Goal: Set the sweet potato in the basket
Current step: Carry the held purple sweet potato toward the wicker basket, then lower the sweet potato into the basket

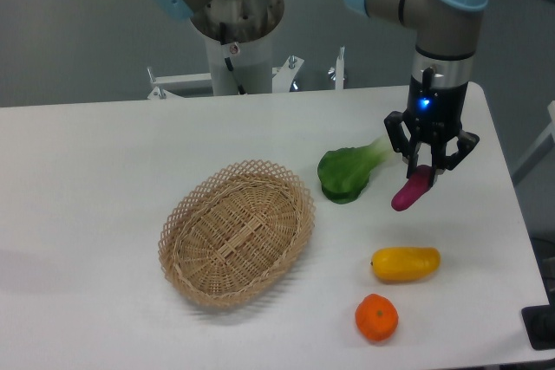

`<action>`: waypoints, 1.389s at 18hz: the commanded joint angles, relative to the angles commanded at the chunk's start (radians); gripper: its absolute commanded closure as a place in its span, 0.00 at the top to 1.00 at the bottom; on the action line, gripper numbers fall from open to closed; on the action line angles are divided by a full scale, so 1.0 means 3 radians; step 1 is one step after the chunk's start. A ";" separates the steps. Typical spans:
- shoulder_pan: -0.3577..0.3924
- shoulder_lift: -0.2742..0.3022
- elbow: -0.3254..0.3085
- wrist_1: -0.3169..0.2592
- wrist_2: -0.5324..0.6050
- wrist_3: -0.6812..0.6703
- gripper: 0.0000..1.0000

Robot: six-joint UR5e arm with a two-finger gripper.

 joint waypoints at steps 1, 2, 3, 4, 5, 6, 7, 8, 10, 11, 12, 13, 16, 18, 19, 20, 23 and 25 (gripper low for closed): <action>-0.0015 0.0005 0.0010 -0.0015 0.0005 -0.0005 0.22; -0.0041 0.0005 0.0010 -0.0020 0.0010 -0.0005 0.22; -0.0077 0.0005 0.0010 -0.0031 0.0015 -0.0010 0.22; -0.0107 0.0005 0.0010 -0.0066 0.0015 -0.0035 0.22; -0.0133 0.0030 -0.0010 -0.0072 0.0020 -0.0107 0.22; -0.0153 0.0051 -0.0041 -0.0056 0.0020 -0.0178 0.22; -0.0194 0.0071 -0.0081 -0.0046 0.0026 -0.0230 0.22; -0.0225 0.0112 -0.0137 -0.0031 0.0031 -0.0255 0.22; -0.0256 0.0184 -0.0265 -0.0015 0.0031 -0.0271 0.22; -0.0291 0.0230 -0.0332 -0.0005 0.0026 -0.0311 0.22; -0.0332 0.0260 -0.0393 0.0000 0.0031 -0.0362 0.22; -0.0373 0.0286 -0.0439 0.0000 0.0036 -0.0403 0.22; -0.0511 0.0332 -0.0537 -0.0005 0.0168 -0.0542 0.22; -0.0690 0.0322 -0.0593 0.0025 0.0377 -0.0720 0.22; -0.0782 0.0302 -0.0608 0.0036 0.0475 -0.0923 0.22; -0.0879 0.0286 -0.0608 0.0036 0.0567 -0.1168 0.22; -0.1201 0.0134 -0.0624 0.0117 0.0812 -0.1656 0.22; -0.1421 -0.0055 -0.0609 0.0260 0.1067 -0.1733 0.22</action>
